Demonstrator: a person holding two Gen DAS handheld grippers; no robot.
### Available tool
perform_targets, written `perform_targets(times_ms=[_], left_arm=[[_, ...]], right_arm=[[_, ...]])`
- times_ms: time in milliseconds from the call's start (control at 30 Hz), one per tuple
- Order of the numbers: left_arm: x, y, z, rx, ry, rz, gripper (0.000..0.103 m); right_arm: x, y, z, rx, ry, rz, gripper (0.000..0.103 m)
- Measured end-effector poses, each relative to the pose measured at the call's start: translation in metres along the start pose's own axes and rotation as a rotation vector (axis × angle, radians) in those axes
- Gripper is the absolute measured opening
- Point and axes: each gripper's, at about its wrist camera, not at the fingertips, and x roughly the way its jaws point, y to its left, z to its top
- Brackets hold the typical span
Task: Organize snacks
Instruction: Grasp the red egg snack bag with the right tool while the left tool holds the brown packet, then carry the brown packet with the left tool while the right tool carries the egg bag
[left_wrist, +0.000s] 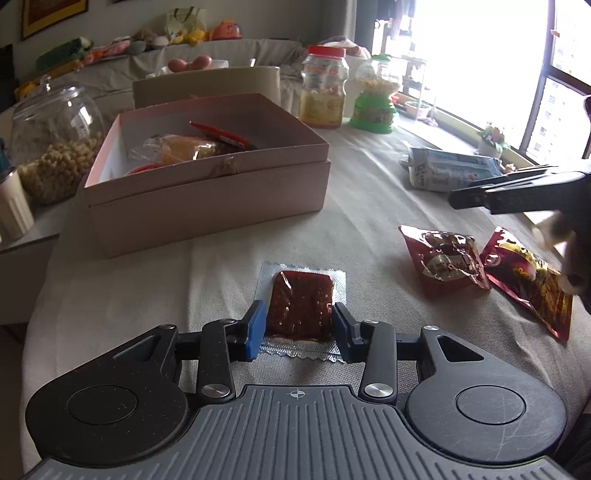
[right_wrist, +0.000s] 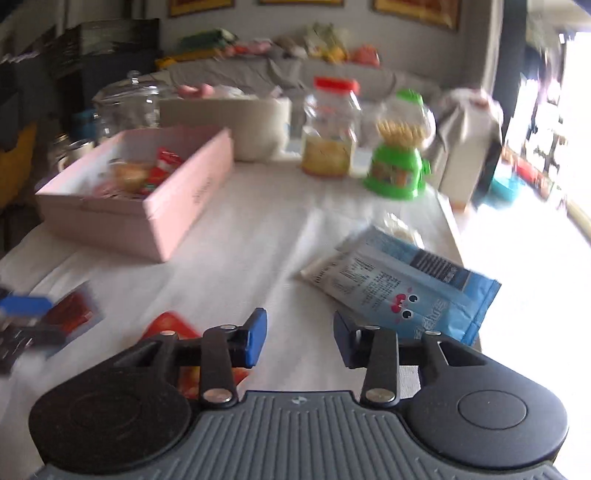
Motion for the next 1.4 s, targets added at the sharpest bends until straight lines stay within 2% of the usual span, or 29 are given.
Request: perform_targets(times_ms=[133,267,367,433,467,500,700,767,833,933,1033,1100,1267,1333,1400], left_arm=[[0.0,0.003,0.001,-0.01,0.0,-0.012,0.044],[0.0,0.004,0.002,-0.018,0.006,-0.017,0.044],[0.001,0.003,0.002,-0.013,0.006,-0.018,0.044],[0.002,0.002,0.003,-0.01,0.005,-0.014,0.044],[0.002,0.001,0.002,-0.007,0.004,-0.01,0.044],[0.002,0.0,0.002,-0.001,0.003,-0.007,0.044],[0.004,-0.005,0.001,0.019,-0.001,0.013,0.046],[0.004,-0.005,0.004,0.022,0.009,0.014,0.046],[0.007,-0.007,0.008,0.041,0.022,0.021,0.047],[0.014,-0.01,0.011,0.067,0.02,0.022,0.049],[0.015,-0.012,0.011,0.067,0.014,0.027,0.049],[0.011,-0.012,0.008,0.08,0.004,0.027,0.044],[-0.019,-0.007,-0.011,0.017,-0.022,-0.03,0.043],[-0.042,-0.008,-0.017,0.011,-0.064,-0.026,0.043],[-0.073,-0.003,-0.012,0.005,-0.141,-0.027,0.043]], right_arm=[[0.011,0.005,-0.007,-0.05,0.046,-0.002,0.038],[-0.013,0.023,-0.031,-0.102,0.069,0.091,0.038],[-0.036,0.025,-0.039,-0.097,0.075,0.202,0.039],[-0.045,0.025,-0.04,-0.068,0.072,0.253,0.054],[-0.048,0.027,-0.039,-0.048,0.063,0.258,0.072],[-0.049,0.03,-0.038,-0.022,0.053,0.256,0.082],[-0.022,0.062,-0.029,0.068,0.074,0.268,0.082],[-0.011,0.071,-0.028,0.063,0.096,0.255,0.082],[-0.009,0.077,-0.028,0.036,0.075,0.225,0.08],[-0.013,0.083,-0.03,-0.04,0.071,0.193,0.076],[-0.023,0.082,-0.033,-0.059,0.075,0.19,0.075],[-0.033,0.079,-0.035,-0.062,0.067,0.187,0.074],[-0.067,0.074,-0.031,-0.085,0.019,0.197,0.074],[-0.083,0.073,-0.025,-0.1,-0.018,0.211,0.074],[-0.1,0.074,-0.014,-0.113,-0.07,0.222,0.074]])
